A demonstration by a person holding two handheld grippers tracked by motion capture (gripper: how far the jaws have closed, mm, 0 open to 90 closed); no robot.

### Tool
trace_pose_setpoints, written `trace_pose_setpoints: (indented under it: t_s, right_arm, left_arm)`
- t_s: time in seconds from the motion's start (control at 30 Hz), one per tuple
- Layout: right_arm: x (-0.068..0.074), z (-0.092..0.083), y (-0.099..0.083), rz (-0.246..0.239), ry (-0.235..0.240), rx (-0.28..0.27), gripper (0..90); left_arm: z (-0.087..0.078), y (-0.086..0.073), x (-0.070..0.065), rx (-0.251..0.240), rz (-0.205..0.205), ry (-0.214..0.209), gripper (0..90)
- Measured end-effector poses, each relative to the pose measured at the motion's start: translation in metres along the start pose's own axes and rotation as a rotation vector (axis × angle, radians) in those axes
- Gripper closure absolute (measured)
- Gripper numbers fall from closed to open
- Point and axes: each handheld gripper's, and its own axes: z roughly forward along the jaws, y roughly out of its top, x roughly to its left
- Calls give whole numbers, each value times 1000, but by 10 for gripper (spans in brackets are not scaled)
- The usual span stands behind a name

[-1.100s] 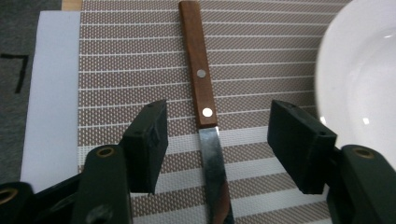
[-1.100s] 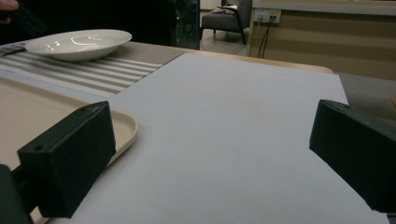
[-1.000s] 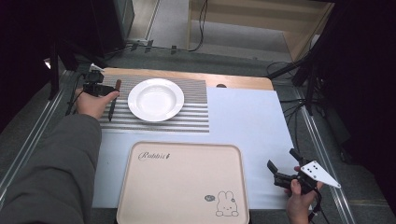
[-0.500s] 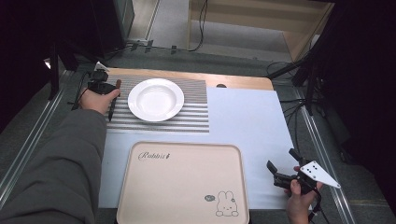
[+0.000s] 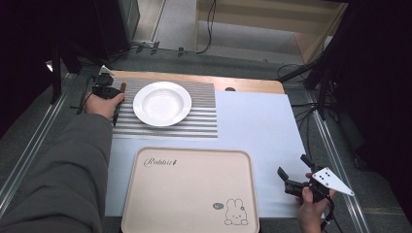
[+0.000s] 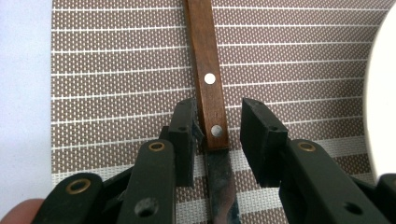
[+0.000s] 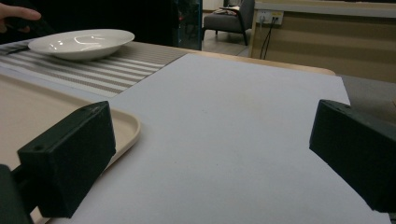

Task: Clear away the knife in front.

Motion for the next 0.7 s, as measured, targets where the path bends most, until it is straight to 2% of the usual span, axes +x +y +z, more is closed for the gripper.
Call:
trace_pose_setpoints:
  t_s: [0.3, 0.47, 0.57, 0.7]
  right_arm:
    - [0, 0, 0, 5, -4, 3, 0]
    - [0, 0, 0, 6, -5, 2, 0]
    - [0, 0, 0, 8, -4, 2, 0]
    - [0, 0, 0, 7, -6, 5, 0]
  left_arm:
    - [2, 0, -2, -14, 4, 15, 696]
    - [2, 0, -3, -4, 2, 32, 730]
    - [2, -1, -4, -2, 29, 50, 769]
    - [2, -2, -8, -4, 80, 76, 776]
